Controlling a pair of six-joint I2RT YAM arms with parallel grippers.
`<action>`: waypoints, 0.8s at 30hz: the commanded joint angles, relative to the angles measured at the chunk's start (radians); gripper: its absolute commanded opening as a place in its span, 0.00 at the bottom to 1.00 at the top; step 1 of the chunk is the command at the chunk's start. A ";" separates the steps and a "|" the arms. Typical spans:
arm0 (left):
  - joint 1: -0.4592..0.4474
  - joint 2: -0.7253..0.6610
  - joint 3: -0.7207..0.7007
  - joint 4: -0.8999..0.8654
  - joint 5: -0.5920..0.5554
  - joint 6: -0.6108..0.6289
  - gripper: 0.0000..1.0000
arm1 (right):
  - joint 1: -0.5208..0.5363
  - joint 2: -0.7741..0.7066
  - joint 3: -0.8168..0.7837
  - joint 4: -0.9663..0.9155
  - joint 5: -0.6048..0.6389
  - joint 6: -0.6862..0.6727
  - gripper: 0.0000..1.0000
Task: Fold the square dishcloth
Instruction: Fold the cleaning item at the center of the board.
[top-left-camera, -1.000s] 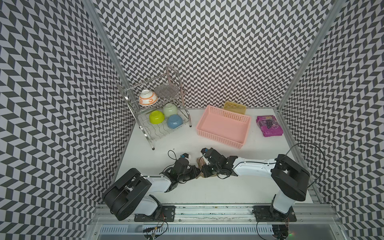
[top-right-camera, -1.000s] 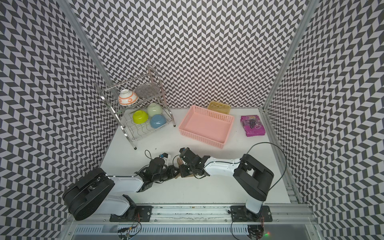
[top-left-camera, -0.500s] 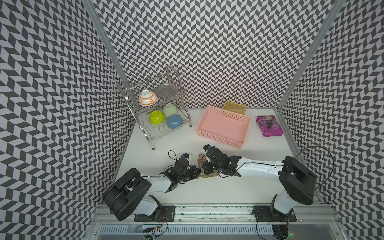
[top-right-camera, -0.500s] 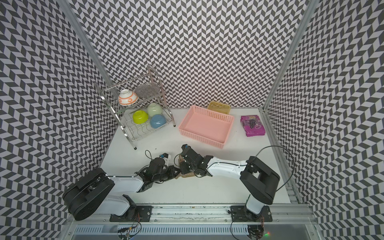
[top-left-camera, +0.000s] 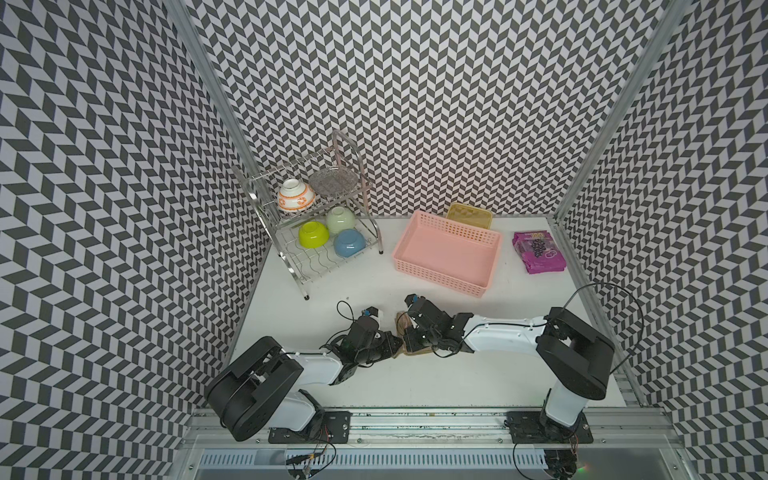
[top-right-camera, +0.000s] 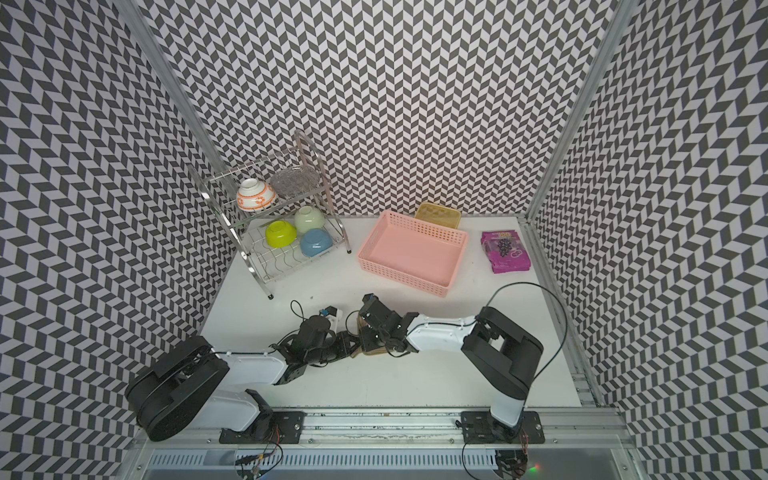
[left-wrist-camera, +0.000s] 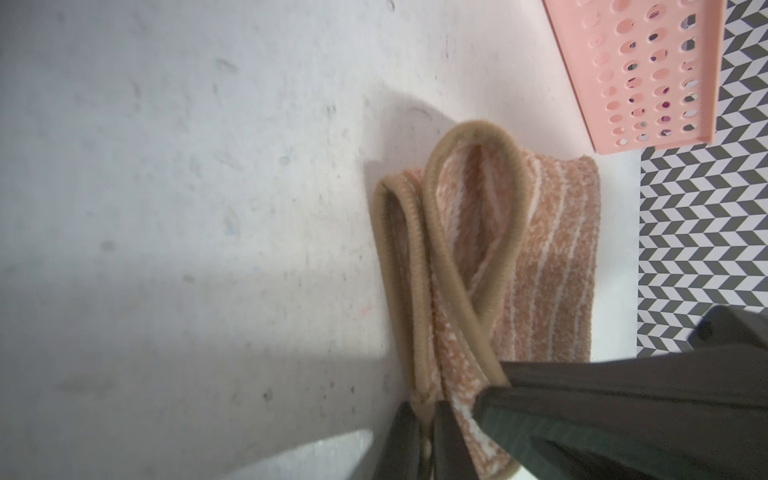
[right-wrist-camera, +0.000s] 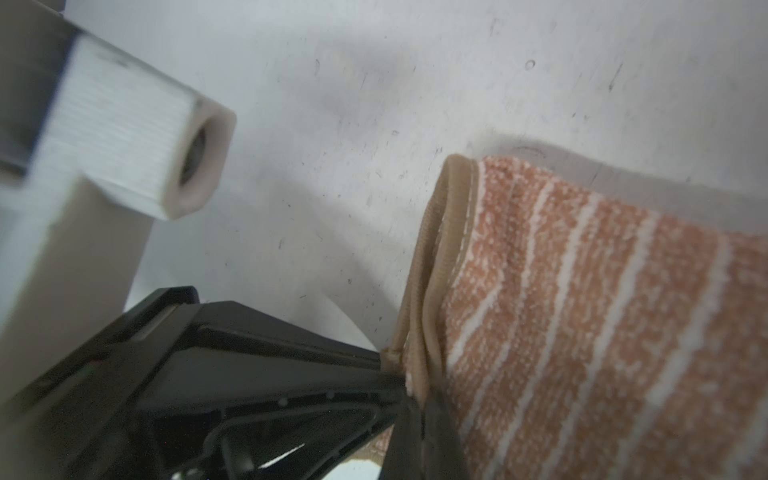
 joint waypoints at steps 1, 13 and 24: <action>-0.006 -0.010 -0.012 -0.045 -0.017 0.009 0.17 | 0.008 0.022 0.027 0.048 -0.022 0.006 0.01; -0.006 -0.160 0.068 -0.294 -0.184 0.054 0.31 | 0.011 -0.137 -0.043 0.111 -0.031 -0.039 0.28; -0.019 -0.288 0.132 -0.377 -0.291 0.110 0.31 | 0.000 -0.249 -0.106 0.007 0.173 -0.003 0.26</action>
